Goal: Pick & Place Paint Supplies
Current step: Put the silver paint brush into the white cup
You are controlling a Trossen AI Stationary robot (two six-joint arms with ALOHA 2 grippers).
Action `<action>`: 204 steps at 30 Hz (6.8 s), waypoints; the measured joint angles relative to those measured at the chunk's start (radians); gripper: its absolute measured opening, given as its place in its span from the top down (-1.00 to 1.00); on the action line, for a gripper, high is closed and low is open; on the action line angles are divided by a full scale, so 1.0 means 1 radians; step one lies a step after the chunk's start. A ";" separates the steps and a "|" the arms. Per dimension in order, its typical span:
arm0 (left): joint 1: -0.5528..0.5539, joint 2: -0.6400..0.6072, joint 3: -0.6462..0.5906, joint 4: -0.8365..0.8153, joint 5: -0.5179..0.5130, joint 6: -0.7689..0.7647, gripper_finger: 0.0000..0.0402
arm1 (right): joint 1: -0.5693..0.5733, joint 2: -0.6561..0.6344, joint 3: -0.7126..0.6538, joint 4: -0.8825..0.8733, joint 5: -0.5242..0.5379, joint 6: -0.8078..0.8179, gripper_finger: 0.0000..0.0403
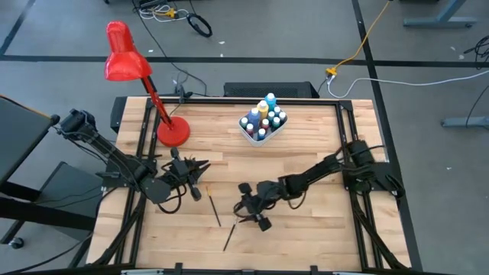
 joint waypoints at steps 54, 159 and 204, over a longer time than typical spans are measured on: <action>0.034 0.001 -0.001 0.016 0.190 -0.185 0.67 | 0.111 -0.239 0.068 -0.589 0.324 -0.483 1.00; 0.399 0.464 0.227 0.287 1.290 -0.148 0.84 | 0.268 -0.530 0.070 -0.621 0.881 -0.962 0.83; -0.093 0.018 -0.274 -0.003 -0.375 -0.404 0.88 | 0.302 -0.530 0.069 -0.689 0.953 -0.619 0.83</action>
